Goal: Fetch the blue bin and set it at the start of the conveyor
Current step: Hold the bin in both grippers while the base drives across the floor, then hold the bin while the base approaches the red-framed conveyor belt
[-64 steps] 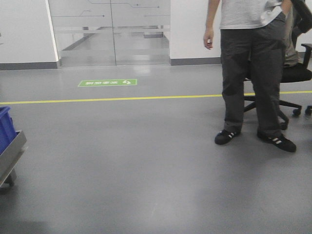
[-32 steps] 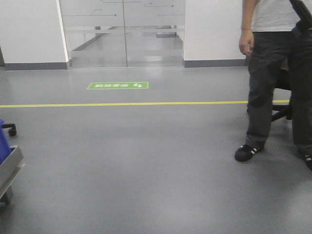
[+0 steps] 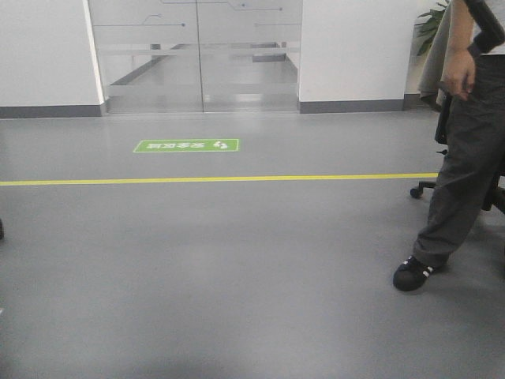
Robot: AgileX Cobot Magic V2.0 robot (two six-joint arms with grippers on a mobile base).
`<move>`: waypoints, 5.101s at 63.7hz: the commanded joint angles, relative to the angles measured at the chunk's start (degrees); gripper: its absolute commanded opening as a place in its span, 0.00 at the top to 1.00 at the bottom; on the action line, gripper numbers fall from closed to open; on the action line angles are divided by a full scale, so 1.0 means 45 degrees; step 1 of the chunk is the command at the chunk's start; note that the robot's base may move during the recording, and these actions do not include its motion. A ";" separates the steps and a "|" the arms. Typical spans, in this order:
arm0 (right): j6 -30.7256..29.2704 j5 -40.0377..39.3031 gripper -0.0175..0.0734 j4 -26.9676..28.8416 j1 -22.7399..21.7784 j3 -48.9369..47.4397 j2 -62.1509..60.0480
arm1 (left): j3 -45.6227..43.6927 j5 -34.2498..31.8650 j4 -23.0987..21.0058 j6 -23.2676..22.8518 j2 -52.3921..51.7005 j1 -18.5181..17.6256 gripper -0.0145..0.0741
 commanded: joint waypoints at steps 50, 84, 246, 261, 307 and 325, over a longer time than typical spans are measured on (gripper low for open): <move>-0.0024 -0.0455 0.99 -0.0199 0.0024 -0.0197 -0.0165 | -0.0109 -0.0473 0.0163 0.0039 -0.0116 -0.0078 0.96; -0.0024 -0.0455 0.99 -0.0199 0.0024 -0.0197 -0.0165 | -0.0109 -0.0473 0.0237 0.0039 -0.0116 -0.0050 0.96; -0.0024 -0.0455 0.99 -0.0175 0.0024 -0.0197 -0.0165 | -0.0109 -0.0819 0.0711 0.0039 -0.0116 -0.0050 0.96; -0.0024 -0.0455 0.99 -0.0175 0.0024 -0.0197 -0.0165 | -0.0109 -0.0819 0.0711 0.0039 -0.0116 -0.0050 0.96; -0.0024 -0.0455 0.99 -0.0175 0.0024 -0.0197 -0.0165 | -0.0109 -0.0819 0.0711 0.0039 -0.0116 -0.0050 0.96; -0.0024 -0.0519 0.99 -0.0175 0.0024 -0.0197 -0.0165 | -0.0109 -0.1065 0.0711 0.0039 -0.0116 -0.0050 0.96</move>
